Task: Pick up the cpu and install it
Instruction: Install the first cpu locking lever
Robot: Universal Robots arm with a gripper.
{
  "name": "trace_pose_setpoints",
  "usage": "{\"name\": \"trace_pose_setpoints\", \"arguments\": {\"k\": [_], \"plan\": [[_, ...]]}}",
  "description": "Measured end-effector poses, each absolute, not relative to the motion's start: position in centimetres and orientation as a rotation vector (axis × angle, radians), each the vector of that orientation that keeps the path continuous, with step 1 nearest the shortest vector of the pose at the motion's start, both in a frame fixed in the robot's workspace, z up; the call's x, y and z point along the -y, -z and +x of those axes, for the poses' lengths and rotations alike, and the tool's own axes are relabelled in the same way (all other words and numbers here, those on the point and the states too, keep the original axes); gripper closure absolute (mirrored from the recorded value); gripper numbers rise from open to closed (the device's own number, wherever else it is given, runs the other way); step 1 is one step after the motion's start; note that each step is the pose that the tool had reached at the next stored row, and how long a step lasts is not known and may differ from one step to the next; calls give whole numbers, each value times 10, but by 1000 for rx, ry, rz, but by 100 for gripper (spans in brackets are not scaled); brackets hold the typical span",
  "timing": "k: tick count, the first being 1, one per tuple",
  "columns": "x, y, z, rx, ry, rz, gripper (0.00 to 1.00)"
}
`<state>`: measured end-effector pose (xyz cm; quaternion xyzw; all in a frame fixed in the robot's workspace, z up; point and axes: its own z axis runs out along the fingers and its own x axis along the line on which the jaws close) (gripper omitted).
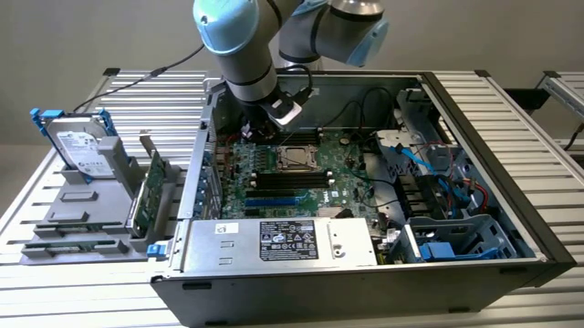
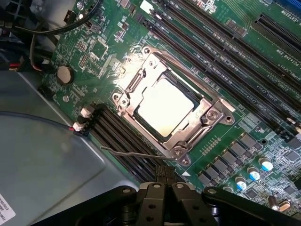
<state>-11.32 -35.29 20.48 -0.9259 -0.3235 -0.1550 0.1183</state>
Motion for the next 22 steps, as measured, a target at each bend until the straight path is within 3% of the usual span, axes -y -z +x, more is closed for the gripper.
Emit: {"name": "trace_pose_setpoints", "arguments": {"k": [22], "plan": [[355, -201, -100, 938, 457, -2707, 89]]}}
